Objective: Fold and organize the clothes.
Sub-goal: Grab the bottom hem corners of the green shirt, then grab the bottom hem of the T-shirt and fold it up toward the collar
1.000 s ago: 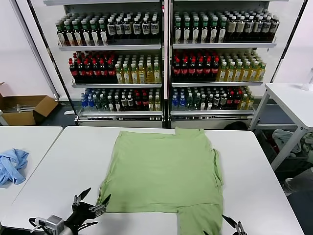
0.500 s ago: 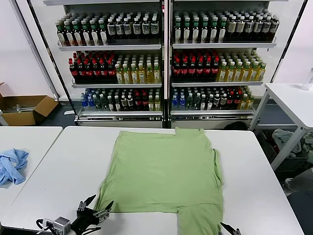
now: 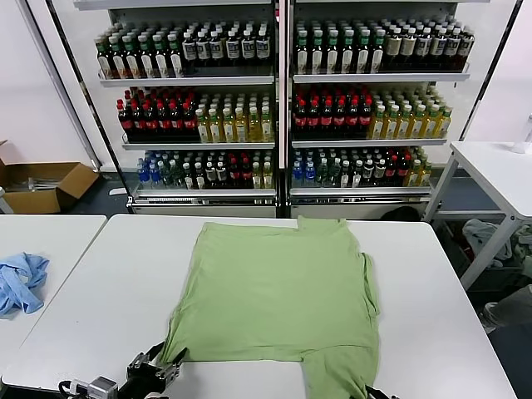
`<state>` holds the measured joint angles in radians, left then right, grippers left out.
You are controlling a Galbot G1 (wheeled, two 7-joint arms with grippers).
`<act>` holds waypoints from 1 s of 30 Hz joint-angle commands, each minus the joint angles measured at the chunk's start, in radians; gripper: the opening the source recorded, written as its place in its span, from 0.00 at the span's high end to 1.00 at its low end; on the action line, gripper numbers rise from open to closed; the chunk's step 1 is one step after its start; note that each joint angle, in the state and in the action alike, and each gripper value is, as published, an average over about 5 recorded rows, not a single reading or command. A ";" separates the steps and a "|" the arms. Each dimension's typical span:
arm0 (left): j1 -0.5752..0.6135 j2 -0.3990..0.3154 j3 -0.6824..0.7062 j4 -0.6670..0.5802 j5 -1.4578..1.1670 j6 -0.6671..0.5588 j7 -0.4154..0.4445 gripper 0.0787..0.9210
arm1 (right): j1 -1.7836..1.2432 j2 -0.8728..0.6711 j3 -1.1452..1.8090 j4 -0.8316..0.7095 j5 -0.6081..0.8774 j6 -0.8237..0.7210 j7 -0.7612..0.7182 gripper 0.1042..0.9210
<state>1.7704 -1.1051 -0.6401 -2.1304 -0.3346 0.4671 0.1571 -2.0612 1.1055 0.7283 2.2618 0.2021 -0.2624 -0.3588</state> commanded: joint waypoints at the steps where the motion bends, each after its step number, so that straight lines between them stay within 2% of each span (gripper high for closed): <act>1: -0.006 0.003 0.015 0.007 -0.003 0.013 -0.002 0.53 | 0.005 0.001 0.000 -0.001 0.029 0.009 0.010 0.87; 3: -0.016 0.007 0.012 0.006 -0.011 0.006 -0.004 0.60 | 0.009 0.002 0.001 0.001 0.045 0.022 0.015 0.94; 6: -0.033 0.014 0.005 0.002 -0.028 -0.009 -0.006 0.71 | 0.015 0.004 0.002 0.005 0.080 0.047 0.021 0.99; 10: -0.057 0.017 -0.001 -0.010 -0.079 -0.035 -0.021 0.86 | 0.024 0.006 0.000 0.019 0.143 0.065 0.022 1.00; 14: -0.097 0.011 0.003 -0.022 -0.181 -0.069 -0.045 0.97 | 0.048 0.011 -0.009 0.031 0.226 0.070 0.028 1.00; 21: -0.183 0.005 0.026 -0.019 -0.256 -0.076 -0.049 1.00 | 0.125 0.019 -0.039 0.034 0.326 0.081 0.049 1.00; 30: -0.362 0.019 0.064 0.082 -0.298 -0.044 -0.029 1.00 | 0.374 0.019 -0.052 -0.035 0.398 0.050 0.115 1.00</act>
<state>1.5902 -1.0932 -0.6025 -2.1242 -0.5495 0.4195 0.1190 -1.8713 1.1261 0.6860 2.2669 0.5095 -0.2024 -0.2833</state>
